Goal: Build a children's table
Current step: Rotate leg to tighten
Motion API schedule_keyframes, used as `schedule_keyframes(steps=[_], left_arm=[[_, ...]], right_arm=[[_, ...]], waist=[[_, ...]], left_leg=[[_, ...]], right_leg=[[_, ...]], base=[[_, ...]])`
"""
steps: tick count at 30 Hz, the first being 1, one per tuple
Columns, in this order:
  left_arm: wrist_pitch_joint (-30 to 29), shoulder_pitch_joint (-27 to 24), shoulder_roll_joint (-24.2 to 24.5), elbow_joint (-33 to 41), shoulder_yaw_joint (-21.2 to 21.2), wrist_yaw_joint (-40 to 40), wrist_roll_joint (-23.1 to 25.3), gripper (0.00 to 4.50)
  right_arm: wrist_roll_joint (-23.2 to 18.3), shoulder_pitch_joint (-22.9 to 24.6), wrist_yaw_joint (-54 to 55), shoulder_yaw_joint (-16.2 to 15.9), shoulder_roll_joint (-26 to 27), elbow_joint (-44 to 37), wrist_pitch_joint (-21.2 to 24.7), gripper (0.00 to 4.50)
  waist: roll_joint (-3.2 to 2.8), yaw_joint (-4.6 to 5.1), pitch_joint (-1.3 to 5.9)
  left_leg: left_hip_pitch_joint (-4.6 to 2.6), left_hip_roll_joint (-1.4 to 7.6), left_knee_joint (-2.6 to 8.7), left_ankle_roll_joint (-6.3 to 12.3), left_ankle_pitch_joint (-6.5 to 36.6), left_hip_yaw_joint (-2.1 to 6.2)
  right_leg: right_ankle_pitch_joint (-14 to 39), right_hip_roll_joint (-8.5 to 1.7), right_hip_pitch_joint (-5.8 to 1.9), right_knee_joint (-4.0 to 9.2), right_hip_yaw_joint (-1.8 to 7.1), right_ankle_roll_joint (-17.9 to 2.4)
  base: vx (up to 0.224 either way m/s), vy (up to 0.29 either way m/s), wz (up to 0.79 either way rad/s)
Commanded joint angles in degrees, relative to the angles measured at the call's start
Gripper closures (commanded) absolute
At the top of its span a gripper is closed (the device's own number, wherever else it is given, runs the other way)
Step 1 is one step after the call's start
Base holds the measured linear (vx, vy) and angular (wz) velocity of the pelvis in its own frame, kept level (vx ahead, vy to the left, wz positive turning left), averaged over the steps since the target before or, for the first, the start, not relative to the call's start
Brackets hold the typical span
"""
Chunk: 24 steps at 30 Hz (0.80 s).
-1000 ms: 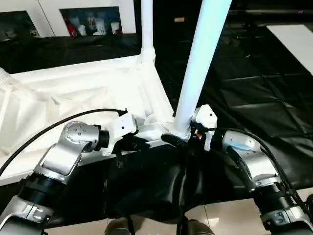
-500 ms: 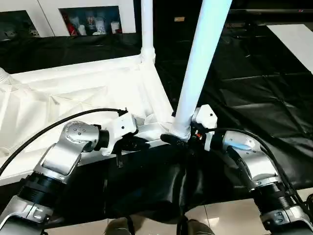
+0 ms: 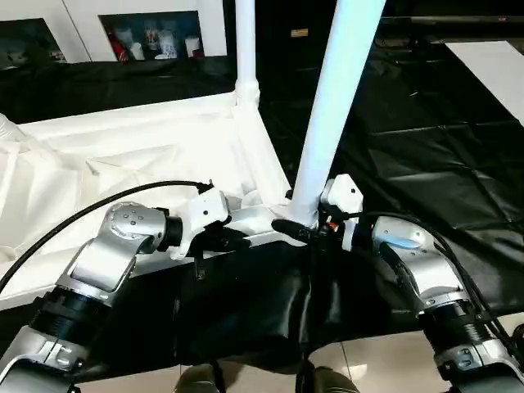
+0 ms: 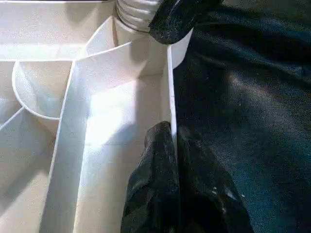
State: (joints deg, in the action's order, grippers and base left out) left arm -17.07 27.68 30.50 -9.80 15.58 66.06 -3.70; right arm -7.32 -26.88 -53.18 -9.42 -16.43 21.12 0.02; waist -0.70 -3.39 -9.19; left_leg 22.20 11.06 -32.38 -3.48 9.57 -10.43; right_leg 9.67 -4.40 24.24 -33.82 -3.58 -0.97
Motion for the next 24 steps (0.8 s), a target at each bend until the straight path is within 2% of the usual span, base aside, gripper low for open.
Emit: schedule_keyframes(steps=[1, 4, 6, 8, 11, 14, 17, 20, 22, 24], left_arm=[[0.4, 0.7, 0.1, -0.2, 1.2, 1.6, -0.5, 4.5], [-0.4, 0.6, -0.3, -0.3, 0.8, 0.7, -0.6, 4.5], [-1.7, 0.6, -1.5, -0.9, 0.4, -1.7, -0.3, 4.5], [-3.5, 0.5, -3.8, -1.8, -0.4, -6.0, 0.3, 4.5], [-6.0, 0.6, -7.5, -3.1, -1.2, -13.1, 1.9, 4.5], [-9.8, 0.8, -12.6, -4.3, -1.7, -21.7, 4.0, 4.5], [-13.9, 1.6, -18.0, -5.4, -2.5, -30.0, 5.5, 4.5], [-15.4, 2.7, -22.9, -6.9, -2.8, -36.4, 6.8, 4.5], [-15.3, 3.3, -25.2, -7.6, -2.6, -38.8, 7.6, 4.5], [-15.3, 3.6, -25.8, -8.0, -2.5, -39.3, 8.2, 4.5]], right_arm=[[0.0, -0.2, 0.0, -0.1, 0.1, 1.2, -0.7, 1.79], [0.2, 0.0, 1.8, 0.3, 0.9, 2.2, -0.4, 1.79], [1.6, -0.3, 7.4, 1.1, 2.7, 4.5, 0.4, 1.79], [3.3, -0.5, 13.7, 1.7, 5.1, 6.6, 2.0, 1.79], [4.1, -0.5, 20.9, 2.6, 8.6, 7.8, 4.7, 1.8], [3.6, -0.3, 29.8, 4.2, 14.3, 8.6, 8.7, 1.8], [3.9, -1.0, 38.6, 5.4, 19.7, 10.6, 11.0, 1.8], [3.6, -2.8, 45.5, 6.9, 24.4, 13.8, 12.2, 1.8], [4.8, -4.3, 47.4, 6.1, 25.9, 16.2, 11.9, 1.8], [5.7, -5.2, 47.6, 6.0, 26.5, 17.3, 10.8, 1.8]], waist=[[-0.05, 0.31, 4.22], [-0.01, 0.35, 4.2], [-0.1, 0.39, 4.0], [-0.12, 0.55, 3.74], [-0.07, 0.93, 3.16], [0.04, 1.1, 2.96], [0.3, 1.34, 2.5], [0.41, 1.66, 2.55], [0.48, 1.91, 2.54], [0.27, 2.01, 2.57]], left_leg=[[-1.23, 2.13, 3.35, 5.65, 6.0, 0.31], [-1.23, 2.1, 3.38, 5.43, 6.5, 0.32], [-1.21, 2.09, 3.52, 4.9, 7.4, 0.33], [-1.33, 2.04, 3.79, 3.41, 9.7, 0.37], [-1.57, 2.1, 4.36, 0.79, 14.7, 0.59], [-1.65, 2.06, 4.69, 0.0, 16.9, 0.89], [-2.16, 1.66, 5.04, -0.96, 20.3, 1.23], [-2.29, 1.44, 5.06, -0.56, 20.7, 1.33], [-2.22, 1.26, 5.25, -0.18, 21.9, 1.53], [-2.1, 1.2, 5.48, -0.1, 22.7, 1.72]], right_leg=[[5.3, -3.65, -3.16, 2.61, 3.01, -16.8], [6.3, -3.66, -3.17, 2.68, 3.03, -16.5], [8.2, -3.71, -3.03, 2.94, 3.06, -16.3], [12.1, -3.75, -2.86, 3.37, 3.08, -15.7], [20.8, -3.85, -2.51, 4.3, 3.18, -12.6], [24.9, -3.94, -2.33, 4.8, 3.24, -10.8], [33.0, -3.99, -1.75, 5.71, 3.4, -7.3], [34.8, -3.91, -1.34, 6.06, 3.79, -5.5], [35.8, -3.74, -1.18, 6.3, 3.68, -4.4], [36.0, -3.77, -1.32, 6.51, 3.48, -3.5]], base=[[0.0, 0.0, 0.0], [0.0, 0.0, 0.0], [0.0, 0.0, 0.0], [0.0, 0.0, 0.0], [0.0, 0.0, 0.0], [0.0, 0.0, 0.0], [0.0, 0.0, 0.0], [0.0, 0.0, 0.0], [0.0, 0.0, 0.0], [0.0, 0.0, 0.0]])
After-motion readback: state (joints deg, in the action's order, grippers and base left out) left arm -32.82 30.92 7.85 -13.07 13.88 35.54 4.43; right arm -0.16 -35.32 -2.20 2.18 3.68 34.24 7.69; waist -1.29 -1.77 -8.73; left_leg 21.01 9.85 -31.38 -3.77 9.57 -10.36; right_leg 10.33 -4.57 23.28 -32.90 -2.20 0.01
